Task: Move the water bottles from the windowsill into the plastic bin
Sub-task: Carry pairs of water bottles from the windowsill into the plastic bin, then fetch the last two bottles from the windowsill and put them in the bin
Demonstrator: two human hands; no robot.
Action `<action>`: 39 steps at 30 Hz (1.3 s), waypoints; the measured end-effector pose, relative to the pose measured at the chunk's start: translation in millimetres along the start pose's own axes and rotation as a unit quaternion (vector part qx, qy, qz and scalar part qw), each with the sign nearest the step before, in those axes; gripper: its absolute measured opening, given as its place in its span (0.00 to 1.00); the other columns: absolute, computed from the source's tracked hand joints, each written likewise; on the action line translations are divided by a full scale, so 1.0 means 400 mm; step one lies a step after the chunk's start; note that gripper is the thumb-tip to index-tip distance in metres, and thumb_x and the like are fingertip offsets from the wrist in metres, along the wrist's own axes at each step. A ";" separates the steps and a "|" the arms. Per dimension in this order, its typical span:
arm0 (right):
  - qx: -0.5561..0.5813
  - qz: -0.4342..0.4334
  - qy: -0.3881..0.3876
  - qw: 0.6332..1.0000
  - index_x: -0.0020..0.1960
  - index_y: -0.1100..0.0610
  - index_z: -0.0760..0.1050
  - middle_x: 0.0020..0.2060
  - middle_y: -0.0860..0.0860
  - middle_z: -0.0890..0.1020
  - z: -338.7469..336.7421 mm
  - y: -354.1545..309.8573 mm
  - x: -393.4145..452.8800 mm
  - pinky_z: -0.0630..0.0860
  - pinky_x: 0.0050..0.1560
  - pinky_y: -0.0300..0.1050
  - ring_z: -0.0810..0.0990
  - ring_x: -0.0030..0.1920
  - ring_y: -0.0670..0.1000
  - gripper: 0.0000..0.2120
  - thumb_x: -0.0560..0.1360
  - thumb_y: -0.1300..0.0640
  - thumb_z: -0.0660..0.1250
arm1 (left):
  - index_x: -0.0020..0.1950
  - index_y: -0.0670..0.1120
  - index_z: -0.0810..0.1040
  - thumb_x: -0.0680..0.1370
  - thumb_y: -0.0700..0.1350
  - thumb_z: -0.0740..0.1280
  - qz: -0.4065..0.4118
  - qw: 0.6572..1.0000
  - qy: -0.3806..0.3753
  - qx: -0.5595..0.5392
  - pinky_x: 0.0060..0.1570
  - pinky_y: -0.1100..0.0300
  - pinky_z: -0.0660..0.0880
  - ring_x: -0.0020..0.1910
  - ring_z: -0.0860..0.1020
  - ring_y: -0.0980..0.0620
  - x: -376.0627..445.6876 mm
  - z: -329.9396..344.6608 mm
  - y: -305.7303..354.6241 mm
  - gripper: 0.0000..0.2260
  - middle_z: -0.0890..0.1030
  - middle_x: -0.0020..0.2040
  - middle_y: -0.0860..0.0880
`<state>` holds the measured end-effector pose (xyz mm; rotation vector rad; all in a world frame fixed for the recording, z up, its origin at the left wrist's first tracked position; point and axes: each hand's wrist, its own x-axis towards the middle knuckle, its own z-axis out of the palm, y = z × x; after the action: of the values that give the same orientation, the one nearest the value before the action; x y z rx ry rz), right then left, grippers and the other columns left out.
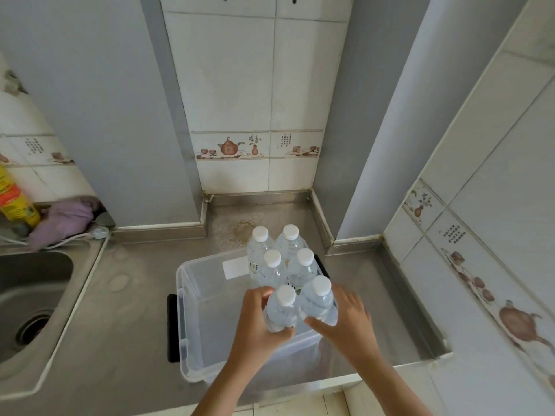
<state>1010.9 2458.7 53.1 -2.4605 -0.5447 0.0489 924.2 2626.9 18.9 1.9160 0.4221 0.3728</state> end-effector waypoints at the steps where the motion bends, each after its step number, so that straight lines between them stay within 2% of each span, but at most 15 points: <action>1: -0.030 -0.017 0.009 0.999 0.66 0.52 0.70 0.63 0.50 0.77 -0.003 0.005 -0.002 0.70 0.63 0.56 0.74 0.64 0.53 0.37 0.61 0.41 0.77 | 0.57 0.60 0.66 0.62 0.44 0.81 0.018 1.000 0.008 0.006 0.54 0.77 0.67 0.59 0.71 0.66 -0.004 0.001 0.003 0.32 0.71 0.58 0.57; 4: -0.099 -0.047 0.028 0.994 0.69 0.49 0.65 0.67 0.50 0.74 -0.025 0.011 -0.013 0.66 0.67 0.61 0.70 0.69 0.53 0.38 0.64 0.39 0.73 | 0.61 0.60 0.67 0.63 0.53 0.78 0.082 0.995 0.039 0.033 0.57 0.76 0.65 0.61 0.71 0.65 -0.005 -0.002 0.024 0.31 0.70 0.60 0.64; 5: -0.112 -0.047 0.036 0.992 0.70 0.49 0.65 0.67 0.50 0.74 -0.037 0.011 -0.018 0.65 0.67 0.61 0.70 0.69 0.53 0.37 0.65 0.39 0.72 | 0.62 0.57 0.69 0.65 0.54 0.77 0.112 0.991 0.050 0.050 0.59 0.75 0.65 0.61 0.71 0.63 -0.003 -0.003 0.036 0.29 0.70 0.60 0.64; 8: -0.127 -0.035 0.070 0.989 0.71 0.51 0.65 0.69 0.49 0.72 -0.087 0.003 -0.051 0.63 0.67 0.59 0.68 0.71 0.52 0.32 0.71 0.38 0.64 | 0.63 0.51 0.75 0.72 0.55 0.71 0.206 0.965 0.069 0.145 0.63 0.68 0.67 0.62 0.72 0.57 0.009 -0.008 0.091 0.21 0.74 0.62 0.57; 11: -0.124 -0.025 0.114 0.985 0.72 0.50 0.65 0.70 0.47 0.70 -0.147 0.005 -0.117 0.63 0.67 0.57 0.66 0.71 0.51 0.29 0.74 0.39 0.55 | 0.66 0.50 0.76 0.76 0.55 0.65 0.285 0.930 0.048 0.229 0.64 0.59 0.69 0.64 0.73 0.54 0.013 0.003 0.158 0.20 0.78 0.64 0.53; 14: -0.140 -0.007 0.138 0.980 0.73 0.47 0.63 0.72 0.46 0.68 -0.205 0.022 -0.196 0.65 0.68 0.60 0.63 0.72 0.49 0.27 0.76 0.39 0.53 | 0.67 0.49 0.77 0.78 0.56 0.63 0.341 0.901 0.019 0.268 0.60 0.49 0.77 0.62 0.75 0.54 -0.004 0.041 0.219 0.21 0.80 0.64 0.52; 16: -0.147 0.027 0.154 0.977 0.73 0.46 0.63 0.72 0.45 0.67 -0.240 0.040 -0.246 0.65 0.67 0.61 0.64 0.72 0.49 0.27 0.76 0.39 0.52 | 0.67 0.49 0.78 0.78 0.56 0.62 0.369 0.886 0.000 0.280 0.58 0.44 0.78 0.61 0.75 0.54 -0.027 0.077 0.254 0.21 0.81 0.63 0.52; 21: -0.158 0.116 0.191 0.962 0.72 0.46 0.63 0.72 0.46 0.67 -0.325 0.088 -0.382 0.62 0.67 0.59 0.65 0.71 0.51 0.26 0.77 0.39 0.50 | 0.66 0.50 0.80 0.78 0.56 0.63 0.425 0.868 -0.048 0.253 0.60 0.44 0.76 0.61 0.78 0.53 -0.103 0.172 0.340 0.19 0.80 0.64 0.53; 24: -0.159 0.169 0.225 0.946 0.71 0.47 0.65 0.70 0.46 0.69 -0.378 0.124 -0.484 0.64 0.66 0.60 0.67 0.71 0.52 0.25 0.78 0.40 0.49 | 0.64 0.49 0.81 0.78 0.56 0.63 0.471 0.846 -0.072 0.239 0.60 0.44 0.76 0.61 0.80 0.51 -0.166 0.236 0.390 0.19 0.82 0.63 0.52; 27: -0.144 0.215 0.259 0.931 0.71 0.46 0.66 0.72 0.45 0.67 -0.419 0.167 -0.602 0.67 0.67 0.62 0.64 0.72 0.50 0.28 0.78 0.37 0.44 | 0.63 0.50 0.82 0.78 0.56 0.61 0.504 0.826 -0.104 0.230 0.61 0.44 0.74 0.60 0.80 0.52 -0.251 0.316 0.428 0.20 0.83 0.61 0.52; 30: -0.139 0.252 0.284 0.915 0.71 0.45 0.65 0.73 0.43 0.65 -0.457 0.208 -0.730 0.65 0.68 0.59 0.62 0.73 0.49 0.29 0.78 0.36 0.41 | 0.63 0.50 0.82 0.78 0.57 0.60 0.522 0.810 -0.156 0.218 0.59 0.42 0.77 0.59 0.82 0.50 -0.363 0.401 0.467 0.20 0.84 0.60 0.51; 34: -0.141 0.288 0.324 0.890 0.69 0.48 0.68 0.71 0.46 0.69 -0.516 0.250 -0.929 0.68 0.64 0.60 0.63 0.72 0.49 0.26 0.79 0.39 0.43 | 0.64 0.51 0.81 0.77 0.57 0.62 0.544 0.784 -0.216 0.205 0.64 0.46 0.72 0.61 0.80 0.52 -0.538 0.505 0.528 0.20 0.82 0.62 0.52; 39: -0.165 0.341 0.339 0.861 0.71 0.45 0.63 0.73 0.43 0.64 -0.573 0.302 -1.183 0.60 0.70 0.56 0.57 0.74 0.46 0.22 0.78 0.44 0.49 | 0.63 0.50 0.82 0.77 0.55 0.61 0.581 0.751 -0.255 0.181 0.66 0.49 0.65 0.61 0.80 0.51 -0.739 0.634 0.581 0.20 0.83 0.61 0.51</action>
<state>659.7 2055.9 126.3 -2.6306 0.6817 -0.6484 801.8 2203.3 124.6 2.3505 -1.2332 0.5388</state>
